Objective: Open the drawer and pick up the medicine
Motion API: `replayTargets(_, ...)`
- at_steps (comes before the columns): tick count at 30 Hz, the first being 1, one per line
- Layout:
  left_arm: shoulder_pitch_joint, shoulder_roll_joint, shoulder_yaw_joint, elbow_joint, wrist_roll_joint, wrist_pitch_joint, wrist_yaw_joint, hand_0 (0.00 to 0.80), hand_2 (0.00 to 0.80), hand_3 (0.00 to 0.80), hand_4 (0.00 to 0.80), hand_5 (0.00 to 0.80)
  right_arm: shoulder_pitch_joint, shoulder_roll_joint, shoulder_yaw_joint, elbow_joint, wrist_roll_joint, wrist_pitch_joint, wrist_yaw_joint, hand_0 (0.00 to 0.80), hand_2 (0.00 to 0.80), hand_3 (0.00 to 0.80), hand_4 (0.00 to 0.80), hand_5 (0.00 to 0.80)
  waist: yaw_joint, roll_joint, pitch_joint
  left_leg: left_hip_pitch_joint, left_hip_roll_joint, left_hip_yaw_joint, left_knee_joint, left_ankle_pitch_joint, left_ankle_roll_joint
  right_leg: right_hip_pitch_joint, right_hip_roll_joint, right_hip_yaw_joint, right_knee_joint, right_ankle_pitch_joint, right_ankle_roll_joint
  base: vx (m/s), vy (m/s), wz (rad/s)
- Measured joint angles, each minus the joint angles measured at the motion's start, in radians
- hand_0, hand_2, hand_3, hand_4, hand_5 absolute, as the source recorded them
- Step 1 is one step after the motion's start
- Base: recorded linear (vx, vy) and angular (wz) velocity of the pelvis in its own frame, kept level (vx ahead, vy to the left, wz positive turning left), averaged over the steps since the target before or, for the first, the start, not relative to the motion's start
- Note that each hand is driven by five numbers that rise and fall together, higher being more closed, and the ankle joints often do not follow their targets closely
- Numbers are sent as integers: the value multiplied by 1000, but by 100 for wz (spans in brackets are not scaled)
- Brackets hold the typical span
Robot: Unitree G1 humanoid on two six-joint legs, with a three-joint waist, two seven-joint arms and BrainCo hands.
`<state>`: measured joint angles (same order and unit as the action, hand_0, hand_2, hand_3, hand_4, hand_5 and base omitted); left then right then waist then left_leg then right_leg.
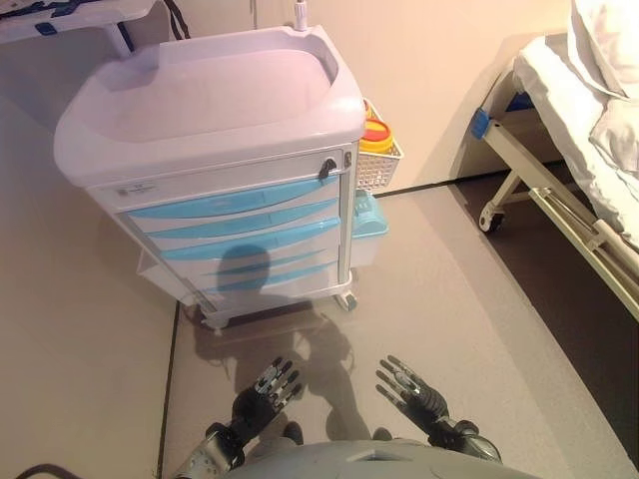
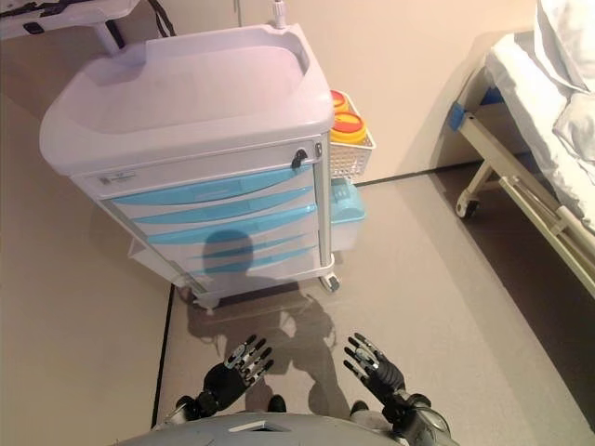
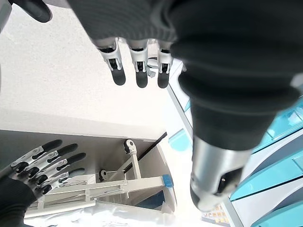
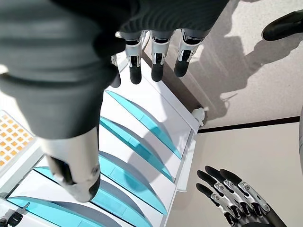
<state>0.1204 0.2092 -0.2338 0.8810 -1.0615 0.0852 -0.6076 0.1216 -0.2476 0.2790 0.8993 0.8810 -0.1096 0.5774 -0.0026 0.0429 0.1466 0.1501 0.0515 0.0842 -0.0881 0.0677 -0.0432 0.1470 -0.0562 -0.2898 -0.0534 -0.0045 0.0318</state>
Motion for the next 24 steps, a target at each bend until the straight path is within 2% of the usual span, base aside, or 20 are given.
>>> replayTargets(15, -3, -1, -1, 0, 0, -10, -8, 0, 0, 0, 0, 0, -2, 0, 0, 0, 0, 0, 0, 0, 0, 0, 0, 0, 1, -3, 6, -3, 0, 0, 0, 0, 0, -1, 0, 0, -1, 0, 0, 0, 0, 0)
replayTargets(19, -3, 0, -1, -1, 1, -98, 24, 0, 0, 0, 0, 0, -2, 0, 0, 0, 0, 0, 0, 0, 0, 0, 0, 0, 1, -3, 6, -3, 0, 0, 0, 0, 0, -1, 0, 0, -1, 0, 0, 0, 0, 0)
replayTargets(22, -5, 0, -1, -4, 4, -197, 73, 0, 0, 0, 0, 0, -2, 0, 0, -1, 0, 0, 0, 0, 0, 0, 0, 0, 2, -4, 6, -4, 0, -2, 0, 0, 0, -1, 0, -2, -2, 0, 0, 0, 0, 0)
replayTargets(24, -6, 0, 3, -5, 6, -219, 89, 0, 0, 0, 0, 0, -3, 0, 0, -1, 1, 0, -1, 0, 0, 0, 0, 0, 3, -4, 6, -4, 0, -2, 0, 0, 0, 0, 0, -2, -2, 0, 0, 0, 0, 0)
